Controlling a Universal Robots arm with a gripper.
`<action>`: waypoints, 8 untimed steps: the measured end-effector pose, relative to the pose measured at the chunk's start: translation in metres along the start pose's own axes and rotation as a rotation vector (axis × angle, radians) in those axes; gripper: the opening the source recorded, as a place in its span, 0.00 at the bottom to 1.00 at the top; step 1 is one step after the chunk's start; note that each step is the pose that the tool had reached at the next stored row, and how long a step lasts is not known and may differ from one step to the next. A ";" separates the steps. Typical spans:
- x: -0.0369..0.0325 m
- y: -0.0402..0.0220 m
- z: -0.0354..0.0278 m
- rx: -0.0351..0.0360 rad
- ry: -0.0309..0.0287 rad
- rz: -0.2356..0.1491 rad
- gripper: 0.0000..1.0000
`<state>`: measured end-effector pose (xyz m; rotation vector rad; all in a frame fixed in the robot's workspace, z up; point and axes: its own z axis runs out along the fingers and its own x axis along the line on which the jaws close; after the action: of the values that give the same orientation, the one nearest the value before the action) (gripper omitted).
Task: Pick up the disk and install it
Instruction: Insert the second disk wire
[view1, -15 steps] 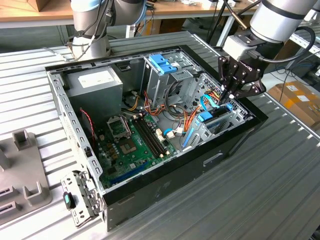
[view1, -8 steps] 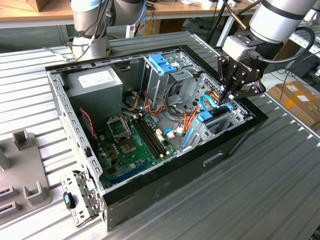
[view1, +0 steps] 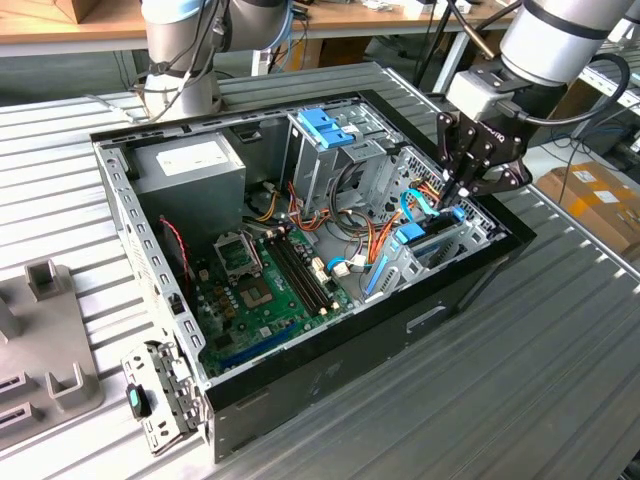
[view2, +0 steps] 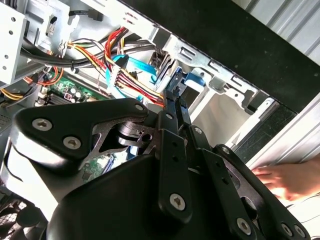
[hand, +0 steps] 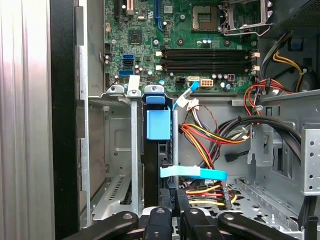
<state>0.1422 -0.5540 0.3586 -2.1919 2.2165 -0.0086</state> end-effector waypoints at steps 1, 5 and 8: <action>0.0000 -0.0006 0.0003 0.0000 -0.0002 0.000 0.16; 0.0003 -0.0007 0.0041 0.0000 -0.0002 0.000 0.16; 0.0004 -0.0007 0.0064 0.0000 -0.0003 0.000 0.16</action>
<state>0.1431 -0.5543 0.3523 -2.1917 2.2164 -0.0083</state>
